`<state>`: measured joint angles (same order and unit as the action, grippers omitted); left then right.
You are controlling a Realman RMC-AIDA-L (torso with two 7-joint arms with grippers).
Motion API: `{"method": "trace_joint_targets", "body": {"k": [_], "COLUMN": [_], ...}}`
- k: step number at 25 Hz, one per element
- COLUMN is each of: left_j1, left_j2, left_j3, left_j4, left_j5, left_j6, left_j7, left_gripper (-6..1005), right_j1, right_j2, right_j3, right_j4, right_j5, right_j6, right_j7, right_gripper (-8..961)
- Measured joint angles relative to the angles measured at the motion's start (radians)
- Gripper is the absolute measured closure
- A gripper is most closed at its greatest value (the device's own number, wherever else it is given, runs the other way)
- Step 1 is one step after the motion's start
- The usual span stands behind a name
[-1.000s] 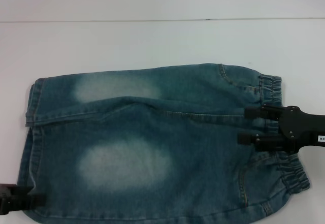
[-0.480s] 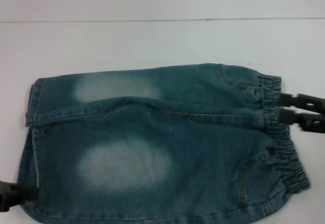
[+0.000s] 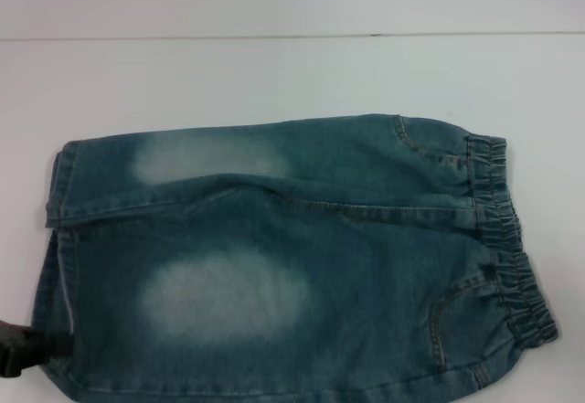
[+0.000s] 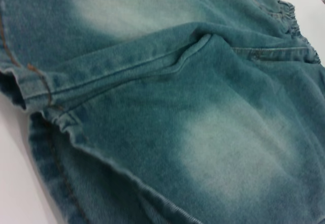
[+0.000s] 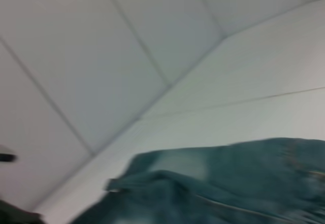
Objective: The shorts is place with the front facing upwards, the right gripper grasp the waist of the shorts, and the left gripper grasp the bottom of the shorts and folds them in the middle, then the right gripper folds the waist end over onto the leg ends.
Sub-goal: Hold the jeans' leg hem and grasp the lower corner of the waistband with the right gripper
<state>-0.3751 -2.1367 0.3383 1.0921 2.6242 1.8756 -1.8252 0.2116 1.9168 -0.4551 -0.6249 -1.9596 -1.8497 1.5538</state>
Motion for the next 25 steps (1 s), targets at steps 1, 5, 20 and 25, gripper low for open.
{"method": "trace_joint_targets", "body": {"k": [1, 5, 20, 25], "left_j1": [-0.001, -0.002, -0.009, -0.015], "left_j2": [0.000, -0.001, -0.006, -0.004], "left_j3": [-0.003, -0.005, 0.004, 0.004], "left_j4": [0.000, 0.001, -0.003, -0.005], "left_j5": [-0.001, -0.002, -0.003, -0.003], "left_j6": [0.000, -0.002, -0.016, -0.017], "left_j7": [0.001, 0.003, -0.003, -0.004], "left_gripper": [995, 995, 995, 994], "right_j1": [-0.011, -0.020, 0.029, 0.049], "right_j2": [0.000, 0.006, 0.040, 0.042], "right_j3": [0.009, 0.036, 0.029, 0.030], "right_j4": [0.000, 0.010, 0.029, 0.055], "right_j5": [-0.006, -0.090, -0.277, -0.309], "right_j6": [0.013, 0.105, 0.132, 0.112], "right_j7": [-0.017, -0.039, -0.007, -0.006], "right_gripper": [78, 81, 88, 91]}}
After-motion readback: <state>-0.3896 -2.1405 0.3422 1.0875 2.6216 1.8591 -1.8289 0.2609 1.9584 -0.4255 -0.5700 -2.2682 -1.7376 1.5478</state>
